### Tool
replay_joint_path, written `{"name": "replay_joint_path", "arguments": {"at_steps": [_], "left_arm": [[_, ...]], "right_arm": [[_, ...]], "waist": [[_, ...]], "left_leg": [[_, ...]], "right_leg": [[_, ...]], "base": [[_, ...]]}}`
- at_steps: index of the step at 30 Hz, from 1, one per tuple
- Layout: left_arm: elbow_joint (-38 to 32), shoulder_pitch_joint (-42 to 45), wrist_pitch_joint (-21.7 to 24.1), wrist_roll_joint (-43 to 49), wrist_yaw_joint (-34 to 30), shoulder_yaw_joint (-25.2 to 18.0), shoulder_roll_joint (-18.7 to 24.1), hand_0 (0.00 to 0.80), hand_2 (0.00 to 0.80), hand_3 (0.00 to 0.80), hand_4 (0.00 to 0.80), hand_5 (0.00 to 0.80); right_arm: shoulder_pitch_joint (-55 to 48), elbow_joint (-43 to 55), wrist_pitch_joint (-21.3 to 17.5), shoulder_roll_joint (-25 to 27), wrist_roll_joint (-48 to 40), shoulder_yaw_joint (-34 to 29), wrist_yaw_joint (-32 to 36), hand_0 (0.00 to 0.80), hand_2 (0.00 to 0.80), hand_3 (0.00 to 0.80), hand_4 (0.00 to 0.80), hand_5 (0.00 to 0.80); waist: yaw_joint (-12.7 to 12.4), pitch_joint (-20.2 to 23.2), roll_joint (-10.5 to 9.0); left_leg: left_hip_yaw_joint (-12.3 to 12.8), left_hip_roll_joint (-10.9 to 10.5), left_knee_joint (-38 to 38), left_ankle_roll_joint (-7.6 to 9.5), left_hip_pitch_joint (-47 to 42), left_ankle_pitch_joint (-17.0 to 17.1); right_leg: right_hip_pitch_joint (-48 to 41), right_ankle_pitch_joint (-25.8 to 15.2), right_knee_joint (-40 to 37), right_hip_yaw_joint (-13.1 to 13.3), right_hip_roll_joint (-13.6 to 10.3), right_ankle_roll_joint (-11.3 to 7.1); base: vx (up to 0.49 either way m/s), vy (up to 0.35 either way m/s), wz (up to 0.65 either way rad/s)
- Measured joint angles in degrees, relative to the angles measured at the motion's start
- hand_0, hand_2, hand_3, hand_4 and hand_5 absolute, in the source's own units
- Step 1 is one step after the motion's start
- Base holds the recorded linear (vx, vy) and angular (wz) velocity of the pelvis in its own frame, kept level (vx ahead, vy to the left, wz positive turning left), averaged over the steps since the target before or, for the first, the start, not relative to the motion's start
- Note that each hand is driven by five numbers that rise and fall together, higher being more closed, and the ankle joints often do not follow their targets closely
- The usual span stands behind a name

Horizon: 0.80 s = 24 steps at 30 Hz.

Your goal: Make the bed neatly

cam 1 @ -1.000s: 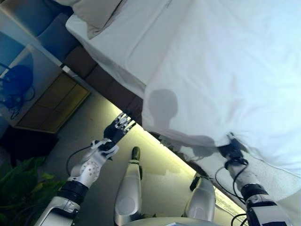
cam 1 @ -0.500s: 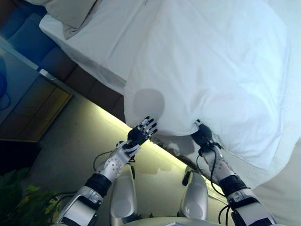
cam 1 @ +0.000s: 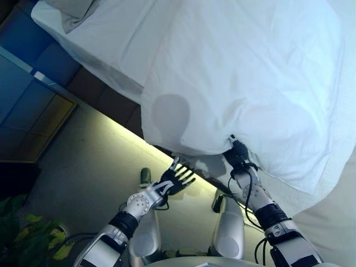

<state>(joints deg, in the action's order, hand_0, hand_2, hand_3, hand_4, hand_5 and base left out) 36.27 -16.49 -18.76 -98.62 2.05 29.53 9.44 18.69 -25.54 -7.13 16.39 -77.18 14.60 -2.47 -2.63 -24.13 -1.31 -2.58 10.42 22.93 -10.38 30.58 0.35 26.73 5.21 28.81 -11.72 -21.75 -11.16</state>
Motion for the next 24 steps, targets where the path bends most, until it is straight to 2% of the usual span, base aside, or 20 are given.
{"name": "replay_joint_path", "arguments": {"at_steps": [2,4,7,14,20,24], "left_arm": [[0.0,-0.4,0.3,-4.3,-0.1,0.4,-0.6,0.000,0.000,0.000,0.000,0.000],[0.0,-1.4,2.4,-9.8,-0.5,1.2,-1.2,0.000,0.000,0.000,0.000,0.000],[0.2,-3.1,6.4,-12.5,-1.9,0.6,-2.5,0.000,0.000,0.000,0.000,0.000],[0.6,-4.9,15.0,-13.0,-4.2,-1.1,-6.8,0.000,0.000,0.000,0.000,0.000],[-2.6,-7.7,23.8,-13.0,-1.1,-1.1,-7.0,0.000,0.000,0.000,0.000,0.000],[-2.5,-10.2,25.8,-13.0,-1.4,-2.6,-7.2,0.000,0.000,0.000,0.000,0.000]], "right_arm": [[0.3,0.4,0.0,0.0,-0.1,0.0,0.0,0.800,0.800,0.800,0.800,0.800],[0.5,0.5,-0.1,-0.1,-0.7,0.1,0.0,0.800,0.800,0.800,0.800,0.800],[1.4,0.7,-0.4,-0.3,-1.4,0.7,-0.1,0.800,0.800,0.800,0.800,0.800],[1.4,3.0,-1.3,-2.5,-3.5,1.1,-0.5,0.800,0.800,0.800,0.800,0.800],[2.3,3.0,-1.3,-3.1,-3.2,2.6,-0.5,0.800,0.800,0.800,0.800,0.800],[4.4,3.0,-1.3,-3.3,-2.6,3.6,-0.7,0.800,0.800,0.800,0.800,0.800]], "waist": [[0.1,-0.1,-0.24],[0.1,-0.3,-0.66],[0.2,-0.6,-1.69],[0.4,0.3,-4.86],[1.9,0.9,-6.10],[3.3,1.0,-6.40]], "left_leg": [[-0.3,0.2,0.7,-0.07,1.0,-0.2],[-0.5,0.4,1.5,-0.13,1.7,-0.4],[-0.7,0.8,2.8,-0.21,2.6,-0.9],[-0.5,2.1,6.2,-0.34,4.6,-3.1],[1.0,2.2,8.8,0.18,4.8,-4.8],[2.1,2.0,10.2,0.86,4.9,-6.2]], "right_leg": [[0.6,-0.1,0.1,0.0,0.3,0.14],[1.2,-0.1,0.4,0.0,0.5,0.19],[1.8,-0.1,1.0,0.1,0.8,0.32],[3.1,-0.3,1.2,0.3,1.7,0.56],[3.5,-0.9,0.6,2.4,1.8,-0.17],[3.5,-2.1,-0.9,4.0,1.8,-0.87]], "base": [[0.003,-0.049,-0.03],[0.003,-0.065,-0.03],[0.006,-0.064,-0.05],[0.005,-0.016,-0.11],[0.013,0.068,-0.13],[-0.014,0.101,-0.19]]}}
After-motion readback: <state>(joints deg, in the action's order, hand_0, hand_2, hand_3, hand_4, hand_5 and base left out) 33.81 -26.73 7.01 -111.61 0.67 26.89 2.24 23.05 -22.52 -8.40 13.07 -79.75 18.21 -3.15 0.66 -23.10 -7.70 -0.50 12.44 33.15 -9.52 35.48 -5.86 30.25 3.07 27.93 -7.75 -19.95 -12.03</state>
